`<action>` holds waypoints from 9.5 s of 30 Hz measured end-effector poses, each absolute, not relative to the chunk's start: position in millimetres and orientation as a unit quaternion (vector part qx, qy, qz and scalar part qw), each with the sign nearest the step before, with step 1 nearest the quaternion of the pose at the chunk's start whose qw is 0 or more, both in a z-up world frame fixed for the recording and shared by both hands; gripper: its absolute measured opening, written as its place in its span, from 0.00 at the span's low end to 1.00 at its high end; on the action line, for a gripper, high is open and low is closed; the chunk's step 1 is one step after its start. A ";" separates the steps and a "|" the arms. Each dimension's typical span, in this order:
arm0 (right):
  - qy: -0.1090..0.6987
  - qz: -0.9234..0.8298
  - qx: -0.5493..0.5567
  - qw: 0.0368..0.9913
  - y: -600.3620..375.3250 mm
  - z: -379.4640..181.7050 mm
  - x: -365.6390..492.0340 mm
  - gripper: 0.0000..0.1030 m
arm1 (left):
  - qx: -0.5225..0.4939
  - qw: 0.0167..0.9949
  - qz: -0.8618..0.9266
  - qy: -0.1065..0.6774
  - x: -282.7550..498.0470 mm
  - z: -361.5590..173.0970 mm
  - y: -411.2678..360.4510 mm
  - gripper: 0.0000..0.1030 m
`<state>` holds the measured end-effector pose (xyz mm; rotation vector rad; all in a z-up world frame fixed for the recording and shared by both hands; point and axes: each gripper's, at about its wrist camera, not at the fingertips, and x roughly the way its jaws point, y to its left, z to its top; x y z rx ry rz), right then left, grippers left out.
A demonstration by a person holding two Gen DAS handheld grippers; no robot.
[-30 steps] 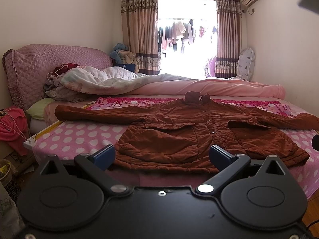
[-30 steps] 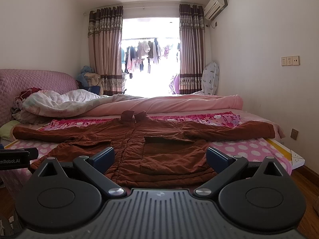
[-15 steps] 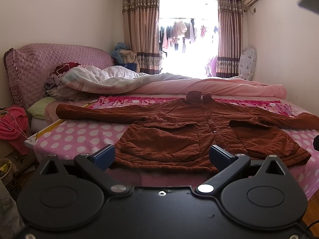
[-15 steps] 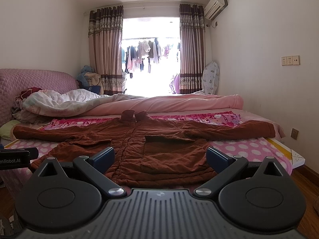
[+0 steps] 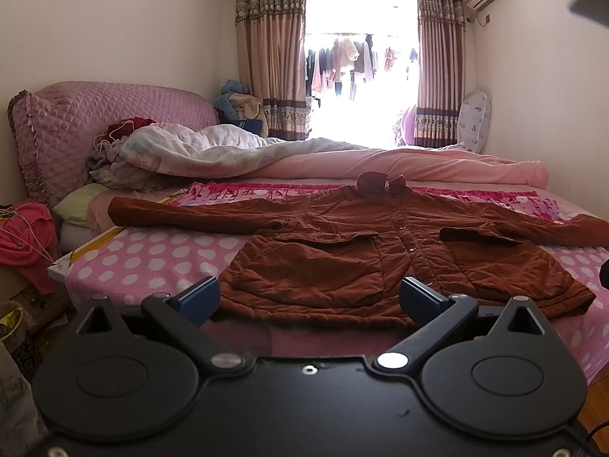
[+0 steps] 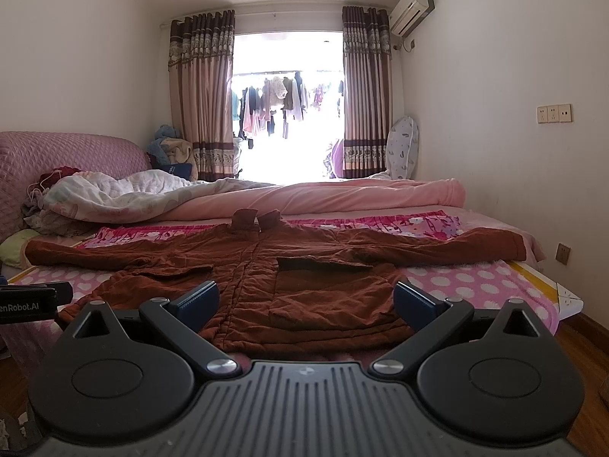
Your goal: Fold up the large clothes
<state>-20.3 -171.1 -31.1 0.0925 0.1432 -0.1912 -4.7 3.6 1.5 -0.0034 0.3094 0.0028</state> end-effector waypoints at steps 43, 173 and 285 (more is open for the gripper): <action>0.068 -0.096 0.047 0.992 -169.2 -25.9 -25.4 1.00 | -0.001 0.988 0.004 0.152 -5.9 2.2 1.8 1.00; 0.270 0.023 0.195 0.943 -310.6 19.2 372.2 0.72 | 0.073 0.931 -0.019 0.358 506.6 8.7 -3.2 1.00; 0.311 0.033 0.163 0.936 -332.6 -13.8 391.1 0.31 | -0.108 0.854 0.393 0.324 460.8 -30.5 337.1 1.00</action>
